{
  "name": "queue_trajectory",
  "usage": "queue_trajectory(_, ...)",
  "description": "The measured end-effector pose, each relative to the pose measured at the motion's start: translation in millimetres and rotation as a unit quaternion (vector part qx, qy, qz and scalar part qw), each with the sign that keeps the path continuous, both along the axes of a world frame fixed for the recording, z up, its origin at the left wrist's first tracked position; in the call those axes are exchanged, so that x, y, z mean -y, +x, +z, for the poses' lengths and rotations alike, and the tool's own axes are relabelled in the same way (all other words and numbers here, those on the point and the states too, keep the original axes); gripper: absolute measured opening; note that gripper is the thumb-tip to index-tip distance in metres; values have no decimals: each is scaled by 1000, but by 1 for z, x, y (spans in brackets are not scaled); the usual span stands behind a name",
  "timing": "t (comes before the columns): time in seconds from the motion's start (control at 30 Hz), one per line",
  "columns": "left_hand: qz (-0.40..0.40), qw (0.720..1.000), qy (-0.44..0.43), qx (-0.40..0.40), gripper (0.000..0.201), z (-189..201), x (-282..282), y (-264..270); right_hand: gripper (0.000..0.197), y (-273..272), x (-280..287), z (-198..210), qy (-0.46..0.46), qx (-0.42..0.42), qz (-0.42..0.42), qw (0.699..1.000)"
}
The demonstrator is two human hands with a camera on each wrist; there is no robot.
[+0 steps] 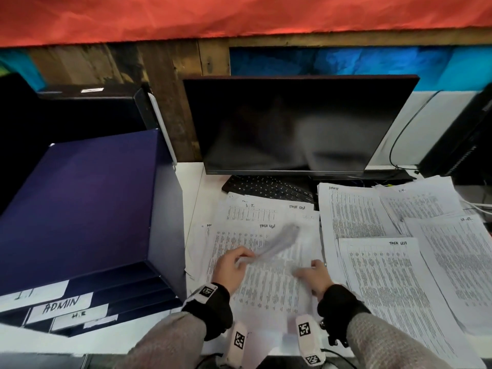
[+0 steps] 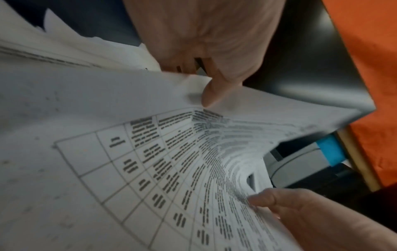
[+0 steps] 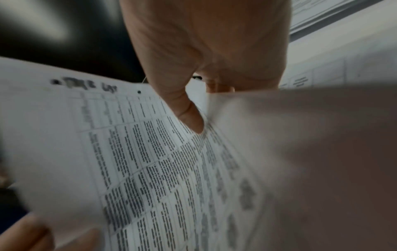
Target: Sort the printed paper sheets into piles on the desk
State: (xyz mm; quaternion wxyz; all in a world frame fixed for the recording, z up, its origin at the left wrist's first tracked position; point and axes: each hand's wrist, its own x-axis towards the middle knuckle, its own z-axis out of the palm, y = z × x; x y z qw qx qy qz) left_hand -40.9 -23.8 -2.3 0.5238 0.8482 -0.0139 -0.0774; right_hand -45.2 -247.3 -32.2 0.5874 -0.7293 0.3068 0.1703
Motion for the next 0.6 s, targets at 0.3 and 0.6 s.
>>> queue_trajectory(0.3,157,976,130,-82,27,-13,-15,14,14,-21,28,22,-27,14,-36,999)
queue_trajectory(0.6,197,928,233,-214,54,-26,-38,31,20,-20,-7,15,-39,45,61,996)
